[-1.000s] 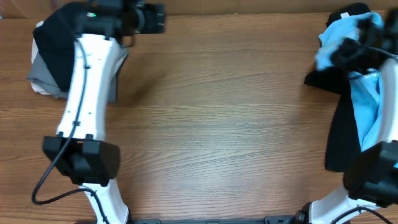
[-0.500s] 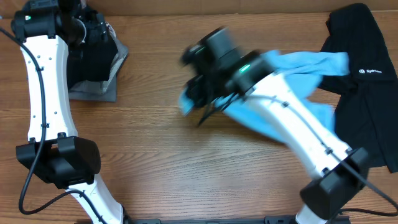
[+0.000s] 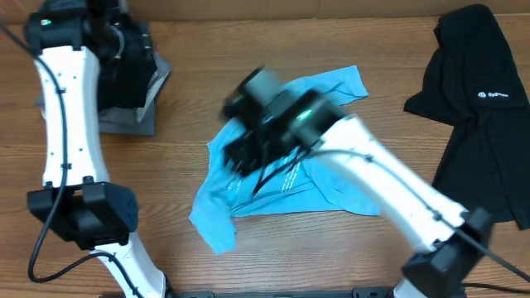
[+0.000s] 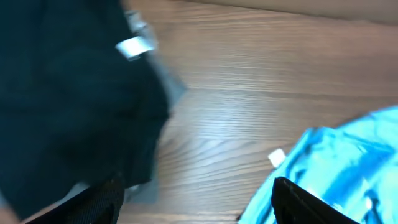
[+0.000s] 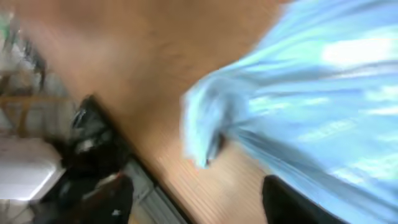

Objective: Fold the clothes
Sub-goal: 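Drag the blue T-shirt leftward to the table center and release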

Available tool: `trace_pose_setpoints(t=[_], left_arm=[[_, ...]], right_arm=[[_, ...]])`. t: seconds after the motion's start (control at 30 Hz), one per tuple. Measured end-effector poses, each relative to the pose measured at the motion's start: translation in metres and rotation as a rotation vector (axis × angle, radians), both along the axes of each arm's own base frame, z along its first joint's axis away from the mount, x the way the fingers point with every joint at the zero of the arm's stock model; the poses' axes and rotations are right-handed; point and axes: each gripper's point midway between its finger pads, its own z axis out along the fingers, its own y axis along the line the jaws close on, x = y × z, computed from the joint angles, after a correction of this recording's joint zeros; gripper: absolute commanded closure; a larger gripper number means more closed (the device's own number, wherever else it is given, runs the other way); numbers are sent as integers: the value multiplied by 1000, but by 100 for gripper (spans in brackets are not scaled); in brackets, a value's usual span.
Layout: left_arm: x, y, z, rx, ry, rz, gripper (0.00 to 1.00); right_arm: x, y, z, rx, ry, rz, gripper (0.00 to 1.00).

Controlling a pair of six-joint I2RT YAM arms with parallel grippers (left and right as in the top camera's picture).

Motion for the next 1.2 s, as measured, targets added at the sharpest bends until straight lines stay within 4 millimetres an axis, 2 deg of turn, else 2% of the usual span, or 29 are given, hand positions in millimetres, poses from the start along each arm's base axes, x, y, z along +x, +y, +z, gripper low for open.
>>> trace_pose_setpoints(t=[0.03, 0.07, 0.1, 0.2, 0.23, 0.27, 0.3, 0.37, 0.47, 0.6, 0.67, 0.77, 1.0, 1.13, 1.2], left_arm=[[2, -11, 1, 6, -8, -31, 21], [4, -28, 2, 13, -18, -78, 20], [4, -45, 2, 19, -23, -122, 20], [3, -98, 0, 36, -33, -252, 19], [2, -118, -3, 44, -31, -303, 19], [0, -137, -9, 50, -23, -347, 19], [0, -150, -14, 56, -16, -378, 20], [-2, -180, -34, 62, 18, -446, 20], [1, -210, -74, 68, 77, -505, 21], [12, -239, -130, 75, 124, -554, 20], [17, -253, -159, 77, 139, -574, 20], [23, -264, -181, 78, 138, -589, 22], [29, -272, -207, 70, 144, -593, 33], [28, -271, -219, 72, 163, -595, 38], [27, -270, -226, 75, 178, -594, 37]], right_arm=[[25, -25, 7, -1, -16, -103, 16], [38, -41, 10, 0, -27, -155, 16], [61, -69, 16, -3, -49, -252, 16], [102, -140, 24, -16, -76, -464, 16], [108, -154, 24, -21, -76, -503, 16], [118, -179, 23, -34, -78, -573, 16], [123, -193, 23, -37, -79, -606, 16], [130, -216, 23, -44, -83, -659, 15], [136, -244, 22, -52, -88, -720, 15], [137, -267, 16, -67, -78, -759, 16], [135, -270, 8, -78, -61, -759, 18], [131, -270, -2, -90, -37, -751, 22], [124, -271, -26, -115, 5, -740, 32], [124, -271, -31, -122, 8, -741, 34], [123, -272, -32, -124, 9, -742, 35]])
